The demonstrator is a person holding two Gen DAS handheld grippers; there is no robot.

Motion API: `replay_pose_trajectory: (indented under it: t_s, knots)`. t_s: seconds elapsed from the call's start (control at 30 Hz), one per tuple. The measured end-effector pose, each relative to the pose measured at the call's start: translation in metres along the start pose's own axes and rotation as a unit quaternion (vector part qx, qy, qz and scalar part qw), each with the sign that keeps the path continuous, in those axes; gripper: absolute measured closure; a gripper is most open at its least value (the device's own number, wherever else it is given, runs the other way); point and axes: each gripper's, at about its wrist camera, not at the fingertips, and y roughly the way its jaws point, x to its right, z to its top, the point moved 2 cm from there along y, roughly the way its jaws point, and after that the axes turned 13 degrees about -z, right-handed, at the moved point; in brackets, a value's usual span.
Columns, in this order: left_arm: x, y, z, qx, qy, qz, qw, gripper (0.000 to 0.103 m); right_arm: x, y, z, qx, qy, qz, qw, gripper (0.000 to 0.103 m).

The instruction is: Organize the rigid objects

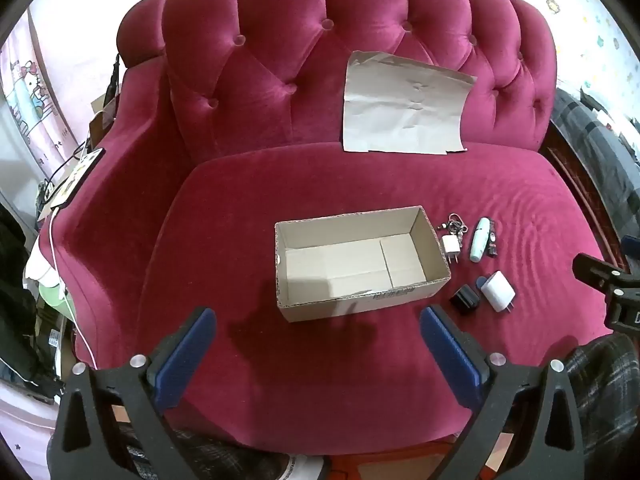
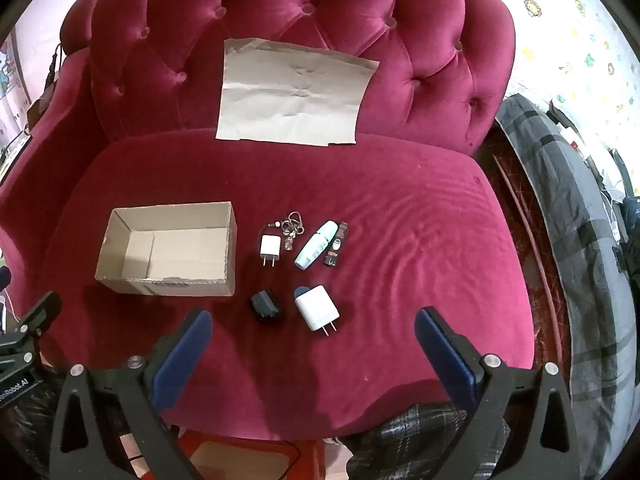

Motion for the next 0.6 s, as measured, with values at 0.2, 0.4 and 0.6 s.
replay_pose_trajectory:
  t_s: [0.2, 0.4, 0.6]
  knots:
    - [-0.0024, -0.0023, 0.0004, 0.002, -0.002, 0.002, 1.0, 0.0, 0.0, -0.0006, 0.0002, -0.002, -0.002, 0.001, 1.0, 0.0]
    - [0.0021, -0.0011, -0.0046, 0.003, 0.001, 0.004, 1.0, 0.0, 0.0002, -0.0023, 0.0023, 0.0, 0.001, 0.002, 1.0, 0.0]
    - [0.0017, -0.002, -0.0033, 0.002, 0.002, 0.003, 1.0, 0.0, 0.001, -0.0032, 0.0007, 0.0, 0.0, 0.001, 1.0, 0.0]
